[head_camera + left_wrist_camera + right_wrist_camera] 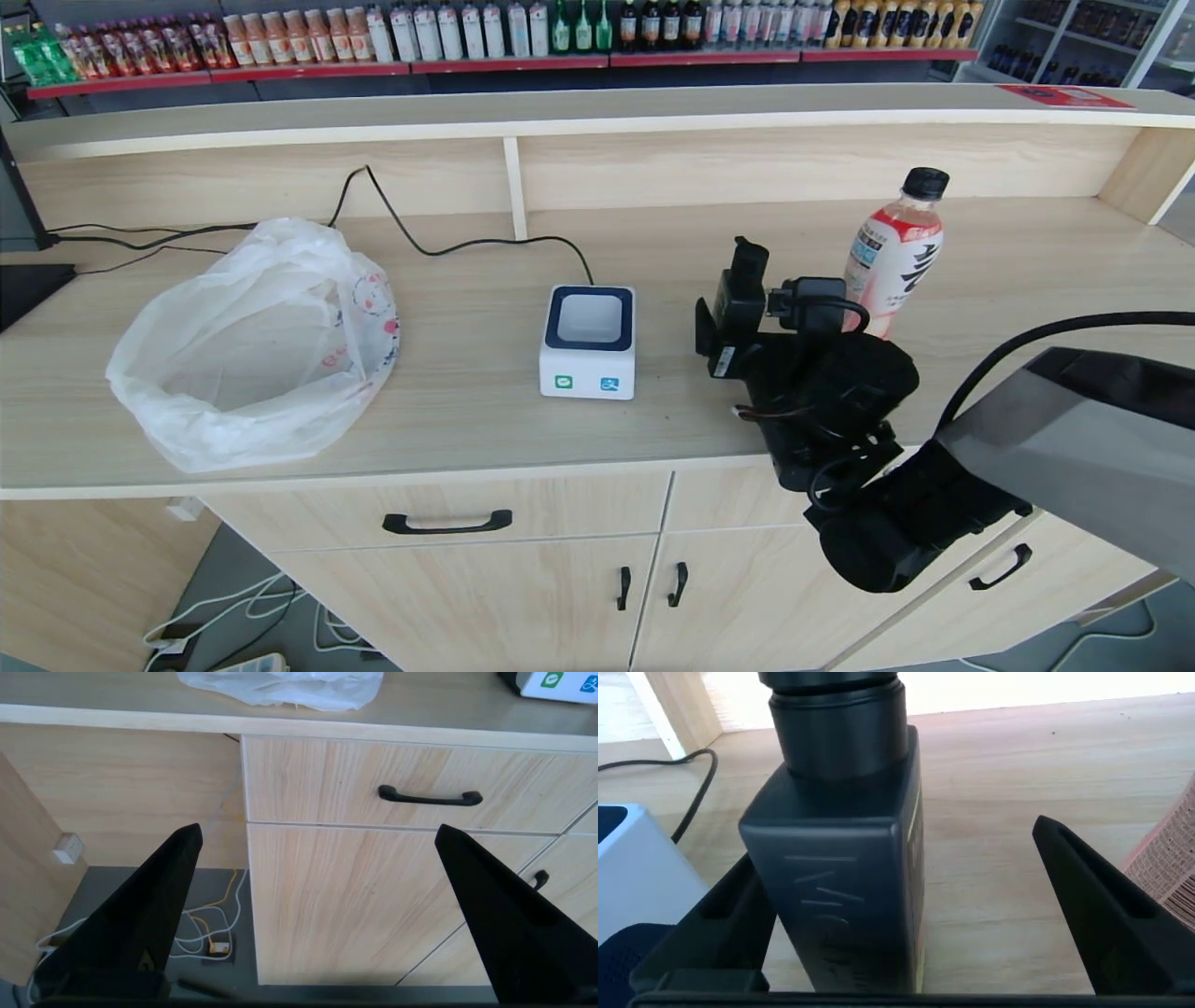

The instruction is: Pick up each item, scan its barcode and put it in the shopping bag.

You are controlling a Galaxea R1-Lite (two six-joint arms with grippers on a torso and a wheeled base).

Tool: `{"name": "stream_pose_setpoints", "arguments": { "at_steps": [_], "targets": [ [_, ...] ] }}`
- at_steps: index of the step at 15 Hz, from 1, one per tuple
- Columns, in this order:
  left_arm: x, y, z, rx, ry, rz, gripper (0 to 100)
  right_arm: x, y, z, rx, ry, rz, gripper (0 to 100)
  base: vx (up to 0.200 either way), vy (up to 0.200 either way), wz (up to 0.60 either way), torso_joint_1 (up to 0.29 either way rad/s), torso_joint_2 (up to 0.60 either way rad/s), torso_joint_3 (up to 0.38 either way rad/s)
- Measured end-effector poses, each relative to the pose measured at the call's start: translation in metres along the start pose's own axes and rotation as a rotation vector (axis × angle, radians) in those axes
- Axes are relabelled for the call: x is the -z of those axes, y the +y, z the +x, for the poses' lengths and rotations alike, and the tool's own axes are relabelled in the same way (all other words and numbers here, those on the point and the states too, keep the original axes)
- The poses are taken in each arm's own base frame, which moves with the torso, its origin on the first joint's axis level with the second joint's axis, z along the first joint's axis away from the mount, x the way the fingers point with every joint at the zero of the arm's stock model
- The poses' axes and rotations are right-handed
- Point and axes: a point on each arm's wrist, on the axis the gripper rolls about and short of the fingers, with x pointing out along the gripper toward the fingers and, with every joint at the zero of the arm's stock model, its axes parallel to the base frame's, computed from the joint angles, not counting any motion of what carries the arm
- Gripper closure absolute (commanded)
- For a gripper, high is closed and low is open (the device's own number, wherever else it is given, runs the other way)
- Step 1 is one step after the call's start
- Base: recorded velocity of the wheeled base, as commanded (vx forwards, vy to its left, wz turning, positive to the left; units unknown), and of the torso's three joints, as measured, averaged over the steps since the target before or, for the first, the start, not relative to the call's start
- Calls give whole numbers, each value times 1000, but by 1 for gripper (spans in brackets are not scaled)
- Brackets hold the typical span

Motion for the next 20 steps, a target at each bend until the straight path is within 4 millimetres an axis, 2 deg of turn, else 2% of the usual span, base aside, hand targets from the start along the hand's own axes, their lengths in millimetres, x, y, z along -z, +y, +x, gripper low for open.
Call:
{"name": "stream_pose_setpoints", "arguments": {
  "at_steps": [14, 15, 20],
  "targets": [
    [0, 0, 0, -1, 0, -1, 0, 3, 8, 14, 9, -41, 8, 0, 0, 0, 0, 0, 0, 0],
    [0, 0, 0, 0, 0, -1, 0, 4, 8, 14, 12, -39, 7, 100, 0, 0, 0, 0, 0, 0],
    [0, 0, 0, 0, 0, -1, 0, 3, 8, 12, 5, -35, 14, 100, 0, 0, 0, 0, 0, 0]
  ]
}}
